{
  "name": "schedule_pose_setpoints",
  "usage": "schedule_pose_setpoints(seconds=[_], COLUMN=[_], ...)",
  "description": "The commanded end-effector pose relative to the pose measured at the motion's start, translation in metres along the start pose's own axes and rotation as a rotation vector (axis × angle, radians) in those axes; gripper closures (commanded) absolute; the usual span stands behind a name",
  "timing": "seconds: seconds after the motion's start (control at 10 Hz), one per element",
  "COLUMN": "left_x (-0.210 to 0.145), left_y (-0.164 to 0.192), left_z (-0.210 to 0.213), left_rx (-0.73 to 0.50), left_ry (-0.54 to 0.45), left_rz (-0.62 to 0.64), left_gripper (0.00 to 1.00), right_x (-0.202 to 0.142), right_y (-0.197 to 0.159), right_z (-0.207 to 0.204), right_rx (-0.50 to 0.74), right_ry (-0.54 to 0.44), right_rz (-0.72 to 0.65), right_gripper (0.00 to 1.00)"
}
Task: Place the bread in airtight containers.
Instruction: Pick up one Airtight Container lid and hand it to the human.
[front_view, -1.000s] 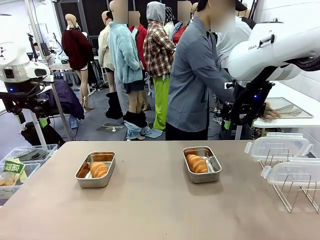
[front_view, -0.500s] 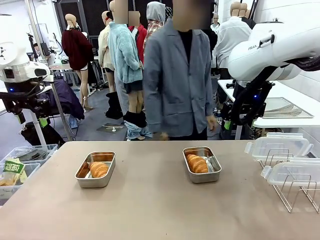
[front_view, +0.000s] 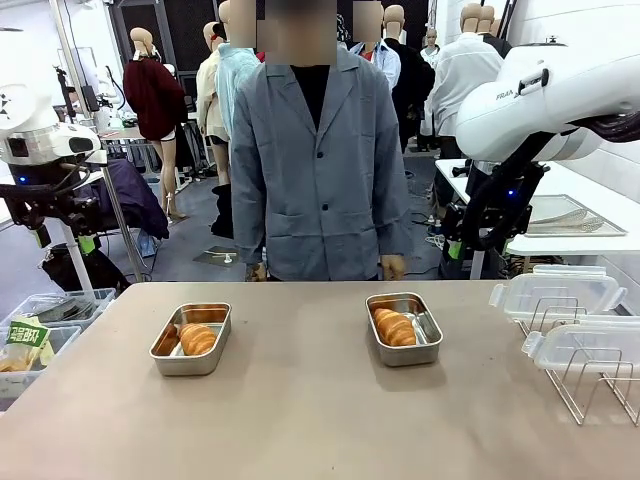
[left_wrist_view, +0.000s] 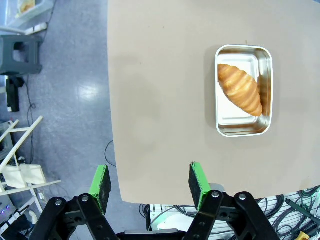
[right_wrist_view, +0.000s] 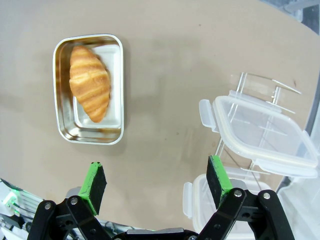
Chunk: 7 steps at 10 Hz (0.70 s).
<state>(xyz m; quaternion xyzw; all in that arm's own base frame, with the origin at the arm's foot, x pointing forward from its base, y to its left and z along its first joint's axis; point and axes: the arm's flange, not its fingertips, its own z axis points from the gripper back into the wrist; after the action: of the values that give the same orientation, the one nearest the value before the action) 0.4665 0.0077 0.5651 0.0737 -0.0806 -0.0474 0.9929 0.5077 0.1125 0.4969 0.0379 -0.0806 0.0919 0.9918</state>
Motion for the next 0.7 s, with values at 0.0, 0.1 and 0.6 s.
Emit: schedule_pose_setpoints(seconds=[0.0,0.1,0.6], left_x=[0.0000,0.0000,0.0000], left_y=[-0.0013,-0.0013,-0.0013], left_z=[-0.0004,-0.0004,-0.0004], left_rx=[0.012,0.012,0.012], left_ry=[-0.012,-0.012,-0.012], left_rz=[0.016,0.016,0.016], left_gripper=[0.19,0.19,0.19], right_x=[-0.0006,-0.0006,-0.0006], right_y=[0.0011,0.0011,0.0011], right_z=[-0.0012,-0.0012,-0.0012], right_rx=[0.018,0.018,0.018], right_ry=[0.001,0.001,0.001], right_rz=[-0.008,-0.008,-0.008], right_gripper=[0.00,0.00,0.00])
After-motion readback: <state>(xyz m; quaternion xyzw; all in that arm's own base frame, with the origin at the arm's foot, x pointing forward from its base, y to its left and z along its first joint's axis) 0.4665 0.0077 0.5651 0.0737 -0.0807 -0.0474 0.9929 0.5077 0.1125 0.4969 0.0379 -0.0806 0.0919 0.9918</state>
